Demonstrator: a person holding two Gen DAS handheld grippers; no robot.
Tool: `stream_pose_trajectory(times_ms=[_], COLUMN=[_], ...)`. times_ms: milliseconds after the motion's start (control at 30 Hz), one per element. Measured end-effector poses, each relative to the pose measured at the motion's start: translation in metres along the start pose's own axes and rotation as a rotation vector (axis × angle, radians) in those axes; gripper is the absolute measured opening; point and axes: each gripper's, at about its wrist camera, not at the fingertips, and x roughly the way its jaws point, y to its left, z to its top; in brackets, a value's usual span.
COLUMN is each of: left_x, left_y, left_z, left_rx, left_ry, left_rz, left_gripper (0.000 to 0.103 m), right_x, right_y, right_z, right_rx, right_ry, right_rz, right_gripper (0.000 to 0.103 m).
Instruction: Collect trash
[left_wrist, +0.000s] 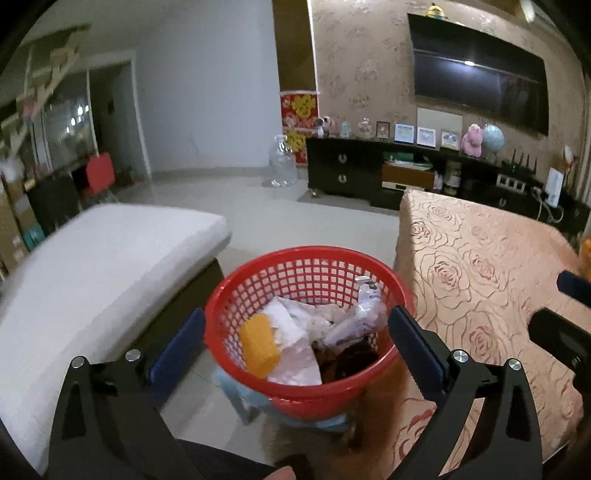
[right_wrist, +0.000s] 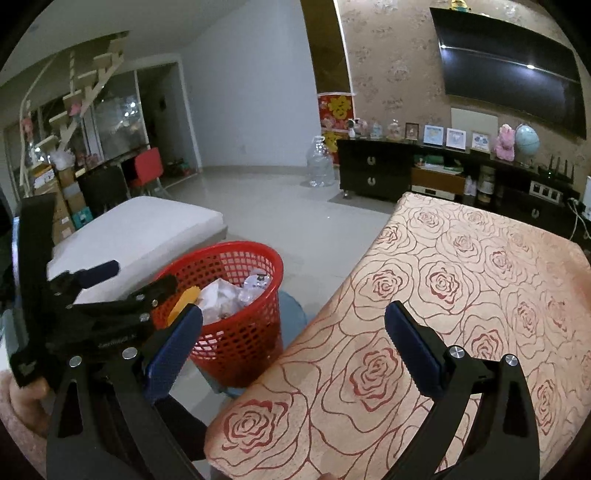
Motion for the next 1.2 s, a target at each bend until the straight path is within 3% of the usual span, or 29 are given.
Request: stream_pose_trajectory(times_ms=[333, 667, 1200], left_x=[-0.026, -0.032, -0.033], left_y=[-0.009, -0.006, -0.002], left_z=[0.000, -0.003, -0.006], left_rx=[0.043, 0.034, 0.011], left_ry=[-0.063, -0.049, -0.040], left_rz=[0.027, 0.080, 0.068], left_gripper=[0.095, 0.095, 0.095], right_x=[-0.012, -0.013, -0.013], right_y=[0.006, 0.007, 0.006], right_z=[0.001, -0.003, -0.003], right_rx=[-0.005, -0.009, -0.005], right_ry=[-0.025, -0.028, -0.022], right_rz=[-0.017, -0.030, -0.036], right_gripper=[0.096, 0.096, 0.096])
